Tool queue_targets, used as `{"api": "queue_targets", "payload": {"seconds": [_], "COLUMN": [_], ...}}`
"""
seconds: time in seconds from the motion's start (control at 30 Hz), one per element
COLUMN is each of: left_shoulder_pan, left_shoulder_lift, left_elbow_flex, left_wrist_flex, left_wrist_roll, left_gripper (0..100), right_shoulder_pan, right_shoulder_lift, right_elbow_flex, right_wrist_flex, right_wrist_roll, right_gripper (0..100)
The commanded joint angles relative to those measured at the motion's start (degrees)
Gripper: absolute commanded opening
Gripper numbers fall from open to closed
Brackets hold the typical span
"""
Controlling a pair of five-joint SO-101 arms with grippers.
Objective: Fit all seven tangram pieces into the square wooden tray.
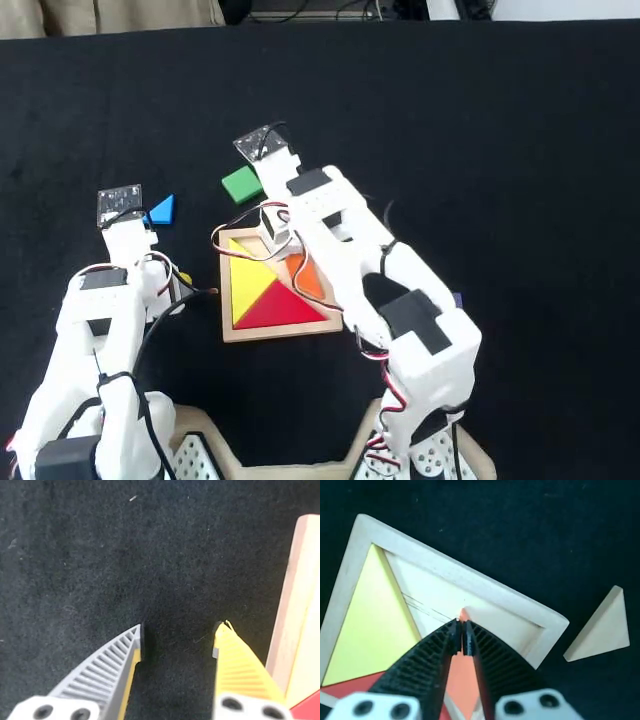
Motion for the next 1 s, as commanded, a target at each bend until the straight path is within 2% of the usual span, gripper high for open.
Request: {"api": "queue_targets", "payload": {"seconds": [0.0, 0.2, 0.37, 0.53, 0.97], "left_shoulder_pan": [0.92, 0.92, 0.92, 0.92, 0.92], "left_shoulder_lift": [-0.97, -0.97, -0.97, -0.97, -0.97], "left_elbow_flex": [-0.04, -0.04, -0.04, -0.04, -0.04], "left_wrist_flex": [-0.62, -0.62, -0.62, -0.62, -0.62], "left_wrist_roll": [0.53, 0.53, 0.53, 0.53, 0.53], "left_gripper": [23, 23, 23, 23, 23], "right_shoulder_pan": [-0.62, 0.00, 3.34, 3.43, 3.78], "right_shoulder_lift": [-0.04, 0.04, -0.04, -0.13, -9.27], "right_elbow_flex": [-1.19, -1.10, 0.48, 1.63, 8.22], "right_wrist_flex": [1.85, 6.59, 7.12, 7.30, 7.91], "right_wrist_roll": [0.62, 1.85, 4.40, 5.19, 7.03], "right_gripper": [1.2, 1.1, 1.1, 1.1, 1.1]}}
